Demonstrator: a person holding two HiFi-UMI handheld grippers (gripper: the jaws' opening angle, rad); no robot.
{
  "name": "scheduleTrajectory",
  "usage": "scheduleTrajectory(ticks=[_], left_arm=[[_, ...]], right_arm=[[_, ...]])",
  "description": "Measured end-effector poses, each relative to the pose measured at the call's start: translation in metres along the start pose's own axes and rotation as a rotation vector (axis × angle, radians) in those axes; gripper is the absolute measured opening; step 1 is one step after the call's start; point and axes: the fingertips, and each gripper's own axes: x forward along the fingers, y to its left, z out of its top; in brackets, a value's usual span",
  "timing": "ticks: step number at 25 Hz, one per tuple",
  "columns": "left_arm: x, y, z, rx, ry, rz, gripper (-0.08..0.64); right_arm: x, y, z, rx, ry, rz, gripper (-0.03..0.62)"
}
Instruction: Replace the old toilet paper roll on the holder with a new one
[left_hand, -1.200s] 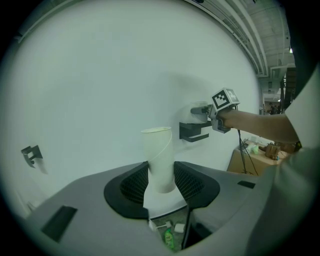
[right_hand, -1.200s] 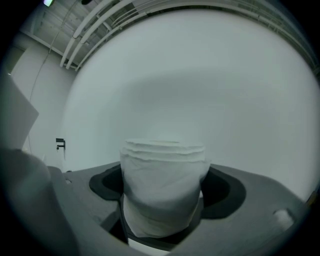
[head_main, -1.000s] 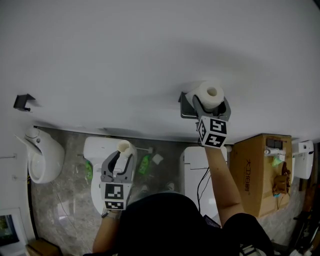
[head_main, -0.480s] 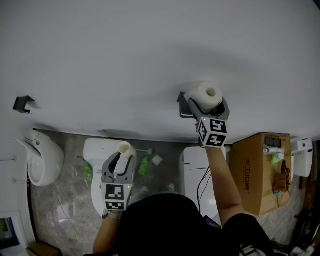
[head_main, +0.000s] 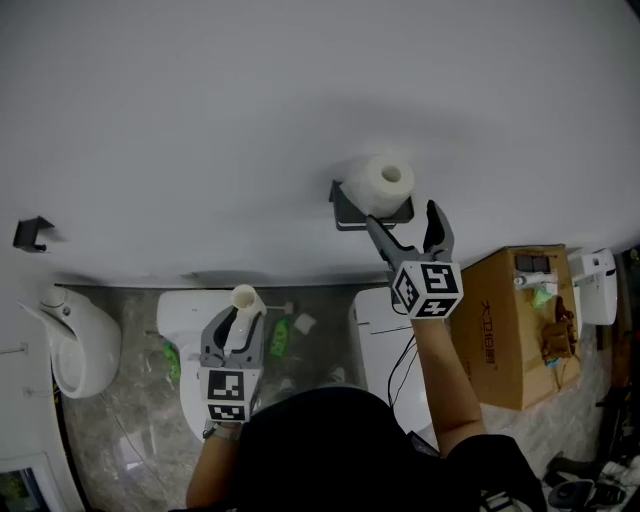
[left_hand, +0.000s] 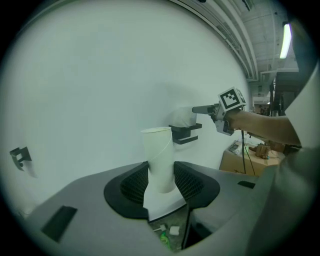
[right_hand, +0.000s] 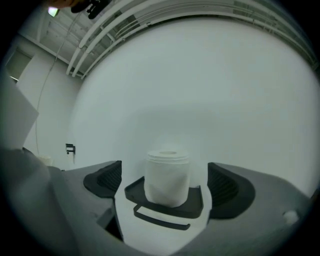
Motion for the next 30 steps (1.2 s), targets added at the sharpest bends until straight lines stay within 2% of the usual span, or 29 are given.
scheduleTrajectory(ticks=[5,7,10,15,20,25,30], left_arm=[[0.008,-0.014,0.009,0.028,-0.020,-0.060,0.175],[0.012,-0.020,0.012,0.037,-0.027,-0.087,0.175],[0.018,-0.031,0.017,0.056,-0.039,-0.132,0.175],[0.025,-0.051,0.026,0.065,-0.055,-0.192,0.175],[0.032,-0.071,0.029,0.113,-0.077,-0.279,0.175],[0.035,-0.089,0.034,0.125,-0.088,-0.347,0.175],[0.036,-0.103,0.036,0.147,-0.093,-0.400,0.175]], right_arm=[[-0.045,0.011,-0.004,0.015,0.013,0.037,0.514],[-0.063,0.014,-0.007,0.015,0.021,0.034,0.438],[-0.088,0.019,-0.012,0.028,0.028,0.027,0.405],[-0.129,0.024,-0.017,0.026,0.028,0.007,0.287],[-0.161,0.028,-0.024,0.022,0.050,-0.020,0.178],[-0.184,0.043,-0.031,0.027,0.074,-0.006,0.131],[-0.202,0.057,-0.045,0.028,0.106,0.002,0.114]])
